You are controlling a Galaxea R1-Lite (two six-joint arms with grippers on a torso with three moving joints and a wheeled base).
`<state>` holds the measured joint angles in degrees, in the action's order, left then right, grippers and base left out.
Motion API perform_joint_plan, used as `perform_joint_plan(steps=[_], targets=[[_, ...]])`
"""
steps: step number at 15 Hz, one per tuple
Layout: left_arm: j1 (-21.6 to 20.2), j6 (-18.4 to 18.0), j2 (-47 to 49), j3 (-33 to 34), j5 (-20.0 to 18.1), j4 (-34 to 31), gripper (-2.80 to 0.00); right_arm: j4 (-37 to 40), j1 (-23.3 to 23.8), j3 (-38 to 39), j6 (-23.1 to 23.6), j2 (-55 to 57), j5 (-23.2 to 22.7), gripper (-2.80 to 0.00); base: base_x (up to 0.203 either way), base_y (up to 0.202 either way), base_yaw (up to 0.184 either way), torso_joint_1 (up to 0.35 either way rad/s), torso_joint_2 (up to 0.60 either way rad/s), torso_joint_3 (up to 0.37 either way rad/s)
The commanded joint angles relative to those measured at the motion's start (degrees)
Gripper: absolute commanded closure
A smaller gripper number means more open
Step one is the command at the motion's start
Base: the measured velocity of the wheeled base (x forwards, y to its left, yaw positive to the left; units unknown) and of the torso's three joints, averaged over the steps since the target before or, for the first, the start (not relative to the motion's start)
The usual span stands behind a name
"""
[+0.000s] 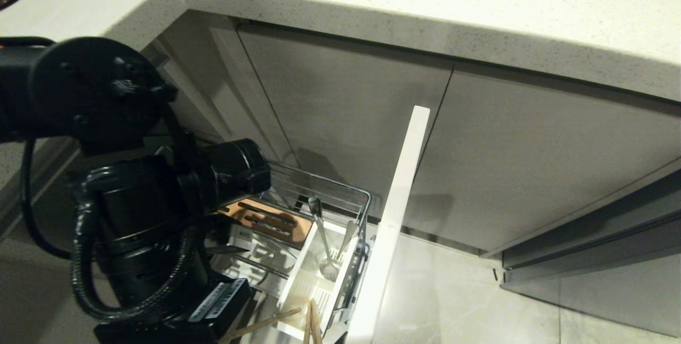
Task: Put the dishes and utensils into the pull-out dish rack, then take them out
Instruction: Take the chopsticks out of the cupboard
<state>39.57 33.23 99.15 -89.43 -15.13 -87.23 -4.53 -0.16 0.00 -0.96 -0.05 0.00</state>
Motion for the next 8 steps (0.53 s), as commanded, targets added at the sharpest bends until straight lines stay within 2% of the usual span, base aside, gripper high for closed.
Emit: perform_joint_plan(steps=[1,8], targets=[[0.2,0.5,-7.0,0.2,-0.1,-0.4,0.00,0.0,0.0,1.5,0.0,0.0,0.0,0.00,0.000,0.000,0.000,0.000,0.00,0.000],[3.6,2.0,-22.2,-2.6,-0.3,-0.4,0.00,0.0,0.0,1.5,0.0,0.0,0.0,0.00,0.000,0.000,0.000,0.000,0.00,0.000]])
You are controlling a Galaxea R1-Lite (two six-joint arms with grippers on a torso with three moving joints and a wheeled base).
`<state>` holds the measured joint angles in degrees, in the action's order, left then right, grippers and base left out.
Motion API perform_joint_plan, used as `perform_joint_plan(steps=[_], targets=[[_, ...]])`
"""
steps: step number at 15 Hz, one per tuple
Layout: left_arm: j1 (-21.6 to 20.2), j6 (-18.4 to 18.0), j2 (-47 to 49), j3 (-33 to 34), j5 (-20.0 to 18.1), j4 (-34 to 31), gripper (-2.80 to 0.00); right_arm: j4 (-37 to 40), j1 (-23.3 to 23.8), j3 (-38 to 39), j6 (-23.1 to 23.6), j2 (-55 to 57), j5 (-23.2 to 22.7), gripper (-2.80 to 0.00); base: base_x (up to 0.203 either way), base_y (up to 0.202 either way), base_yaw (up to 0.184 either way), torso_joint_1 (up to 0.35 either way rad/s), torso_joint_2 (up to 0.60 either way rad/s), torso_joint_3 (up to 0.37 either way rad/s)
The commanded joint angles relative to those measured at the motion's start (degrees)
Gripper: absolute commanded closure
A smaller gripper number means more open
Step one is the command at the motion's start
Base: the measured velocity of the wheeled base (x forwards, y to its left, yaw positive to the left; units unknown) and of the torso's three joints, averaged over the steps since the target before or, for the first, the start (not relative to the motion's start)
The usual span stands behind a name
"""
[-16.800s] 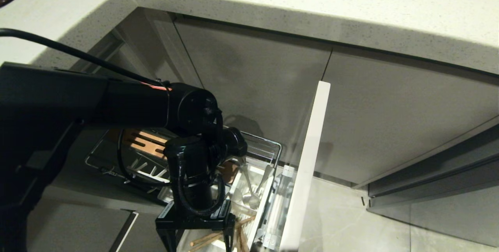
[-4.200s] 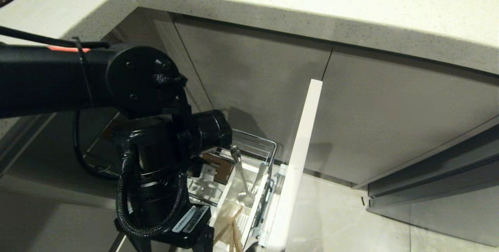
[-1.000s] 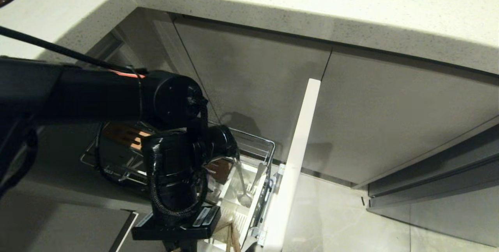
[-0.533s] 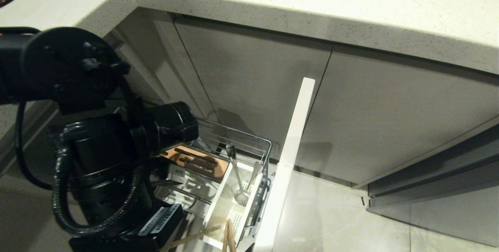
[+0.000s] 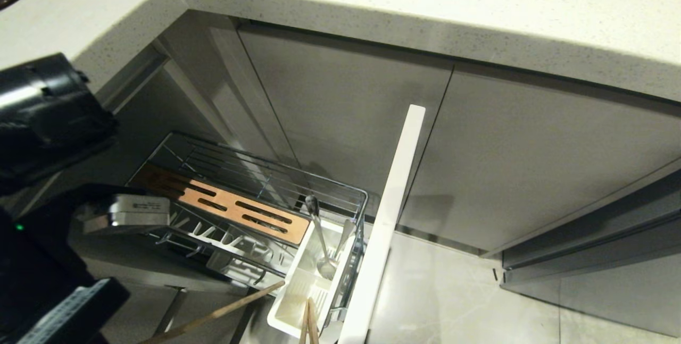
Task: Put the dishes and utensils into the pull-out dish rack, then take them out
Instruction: Take the chopsticks out of the cupboard
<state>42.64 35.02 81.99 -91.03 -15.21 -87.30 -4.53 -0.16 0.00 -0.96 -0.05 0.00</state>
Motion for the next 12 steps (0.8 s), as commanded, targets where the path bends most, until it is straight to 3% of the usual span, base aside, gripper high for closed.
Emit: perform_joint_plan(steps=[1,5,7,9,12], targets=[[0.8,0.1,-7.8,-1.9,-0.2,-0.4,0.00,0.0,0.0,1.5,0.0,0.0,0.0,0.00,0.000,0.000,0.000,0.000,0.00,0.000],[0.7,-0.6,-18.2,-9.8,-0.4,0.8,0.00,0.0,0.0,1.6,0.0,0.0,0.0,0.00,0.000,0.000,0.000,0.000,0.00,0.000],[-2.4,-2.8,-21.7,-12.7,-0.5,4.6,0.00,0.0,0.0,1.5,0.0,0.0,0.0,0.00,0.000,0.000,0.000,0.000,0.00,0.000],[-9.2,-6.7,-24.1,-15.2,-1.2,5.9,0.00,0.0,0.0,1.5,0.0,0.0,0.0,0.00,0.000,0.000,0.000,0.000,0.00,0.000],[-23.3,-12.8,-26.9,-18.6,-2.5,6.4,0.00,0.0,0.0,1.5,0.0,0.0,0.0,0.00,0.000,0.000,0.000,0.000,0.00,0.000]])
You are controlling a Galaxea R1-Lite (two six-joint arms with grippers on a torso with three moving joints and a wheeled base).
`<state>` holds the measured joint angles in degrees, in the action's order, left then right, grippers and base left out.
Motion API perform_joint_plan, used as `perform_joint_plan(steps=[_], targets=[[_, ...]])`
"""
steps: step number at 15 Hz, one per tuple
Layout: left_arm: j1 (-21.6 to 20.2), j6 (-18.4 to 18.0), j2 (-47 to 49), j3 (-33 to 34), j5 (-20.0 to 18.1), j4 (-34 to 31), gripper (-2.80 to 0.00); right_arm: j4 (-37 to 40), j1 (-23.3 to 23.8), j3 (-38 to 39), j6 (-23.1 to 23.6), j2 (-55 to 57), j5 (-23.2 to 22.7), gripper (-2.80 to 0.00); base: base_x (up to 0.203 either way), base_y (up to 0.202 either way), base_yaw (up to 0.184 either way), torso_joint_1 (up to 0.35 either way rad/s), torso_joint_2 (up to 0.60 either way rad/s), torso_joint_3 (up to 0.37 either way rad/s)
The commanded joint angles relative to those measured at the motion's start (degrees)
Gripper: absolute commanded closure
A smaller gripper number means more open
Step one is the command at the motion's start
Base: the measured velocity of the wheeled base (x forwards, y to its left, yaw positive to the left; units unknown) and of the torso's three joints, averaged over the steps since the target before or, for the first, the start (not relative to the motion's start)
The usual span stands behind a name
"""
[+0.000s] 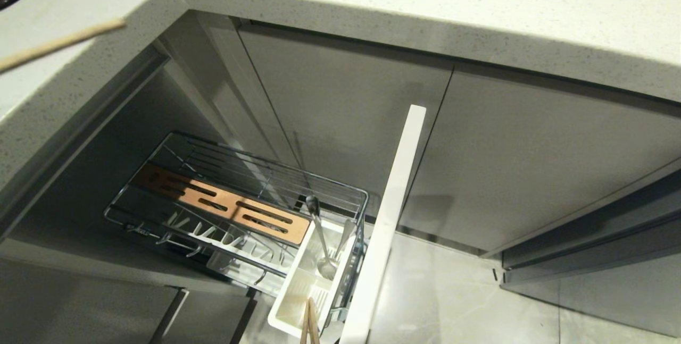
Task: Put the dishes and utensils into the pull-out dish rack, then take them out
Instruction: Take the chopsticks out of the cupboard, then take the fork out of the cupboard
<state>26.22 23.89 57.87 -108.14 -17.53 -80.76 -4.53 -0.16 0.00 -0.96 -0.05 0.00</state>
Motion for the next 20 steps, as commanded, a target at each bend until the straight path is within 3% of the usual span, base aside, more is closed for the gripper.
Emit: perform_joint_plan(steps=[1,3,5,8,13,16,20], targets=[[-12.3,-3.3,-3.9,-1.9,-0.4,0.4,0.00,0.0,0.0,1.5,0.0,0.0,0.0,0.00,0.000,0.000,0.000,0.000,0.00,0.000],[-23.1,-6.0,-6.5,-2.4,0.3,1.4,0.00,0.0,0.0,1.5,0.0,0.0,0.0,0.00,0.000,0.000,0.000,0.000,0.00,0.000],[-32.9,-7.1,-9.2,-2.4,4.3,2.5,0.00,0.0,0.0,1.5,0.0,0.0,0.0,0.00,0.000,0.000,0.000,0.000,0.00,0.000],[-42.3,-7.7,-12.1,-2.2,12.1,3.5,0.00,0.0,0.0,1.5,0.0,0.0,0.0,0.00,0.000,0.000,0.000,0.000,0.00,0.000],[-52.3,-6.8,-13.4,3.4,26.3,4.0,0.00,0.0,0.0,1.5,0.0,0.0,0.0,0.00,0.000,0.000,0.000,0.000,0.00,0.000],[-55.4,-6.1,-12.6,7.6,30.7,4.1,0.00,0.0,0.0,1.5,0.0,0.0,0.0,0.00,0.000,0.000,0.000,0.000,0.00,0.000],[-56.4,-2.9,-7.0,7.4,33.5,4.1,0.00,0.0,0.0,1.5,0.0,0.0,0.0,0.00,0.000,0.000,0.000,0.000,0.00,0.000]])
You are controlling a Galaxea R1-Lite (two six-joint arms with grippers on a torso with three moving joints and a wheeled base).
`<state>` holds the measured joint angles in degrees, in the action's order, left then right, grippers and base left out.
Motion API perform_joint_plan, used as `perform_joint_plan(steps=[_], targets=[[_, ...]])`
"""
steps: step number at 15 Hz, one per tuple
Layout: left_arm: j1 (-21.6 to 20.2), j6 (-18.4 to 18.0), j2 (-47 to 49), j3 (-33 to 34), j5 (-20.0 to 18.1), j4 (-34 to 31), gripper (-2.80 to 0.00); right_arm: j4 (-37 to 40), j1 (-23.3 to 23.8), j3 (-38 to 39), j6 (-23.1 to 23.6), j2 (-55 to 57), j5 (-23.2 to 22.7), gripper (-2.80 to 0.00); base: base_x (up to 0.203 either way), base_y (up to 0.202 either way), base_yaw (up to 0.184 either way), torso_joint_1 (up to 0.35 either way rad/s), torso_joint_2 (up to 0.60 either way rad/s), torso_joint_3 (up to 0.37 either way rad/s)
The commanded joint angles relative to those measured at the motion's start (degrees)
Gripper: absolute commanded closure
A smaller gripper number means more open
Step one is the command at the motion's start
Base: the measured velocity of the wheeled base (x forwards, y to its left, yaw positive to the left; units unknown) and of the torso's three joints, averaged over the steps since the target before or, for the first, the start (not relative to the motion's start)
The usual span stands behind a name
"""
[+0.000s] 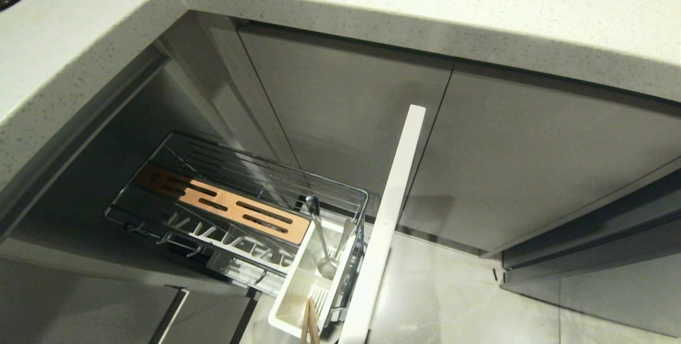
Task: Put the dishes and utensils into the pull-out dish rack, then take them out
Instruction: Take the fork out of the cupboard
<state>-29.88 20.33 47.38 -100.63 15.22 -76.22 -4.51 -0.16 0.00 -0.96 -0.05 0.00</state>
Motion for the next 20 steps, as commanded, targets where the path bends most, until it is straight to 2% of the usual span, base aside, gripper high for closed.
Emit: perform_joint_plan(steps=[1,4,7,10,20], targets=[[-0.3,1.6,5.1,-0.2,1.3,-0.4,0.00,-0.1,0.0,1.5,0.0,0.0,0.0,0.00,0.000,0.000,0.000,0.000,0.00,0.000],[-0.6,4.7,9.0,-0.3,1.6,-0.4,0.00,-0.1,0.0,1.5,0.0,0.0,0.0,0.00,0.000,0.000,0.000,0.000,0.00,0.000],[-1.1,6.4,12.4,-1.0,2.1,-0.3,0.00,-0.1,0.0,1.5,0.0,0.0,0.0,0.00,0.000,0.000,0.000,0.000,0.00,0.000],[-2.9,6.6,14.7,-1.1,2.0,3.0,0.00,-0.1,0.0,1.5,0.0,0.0,0.0,0.00,0.000,0.000,0.000,0.000,0.00,0.000],[-4.6,6.6,18.9,-1.7,1.7,4.2,0.00,-0.1,0.0,1.5,0.0,0.0,0.0,0.00,0.000,0.000,0.000,0.000,0.00,0.000]])
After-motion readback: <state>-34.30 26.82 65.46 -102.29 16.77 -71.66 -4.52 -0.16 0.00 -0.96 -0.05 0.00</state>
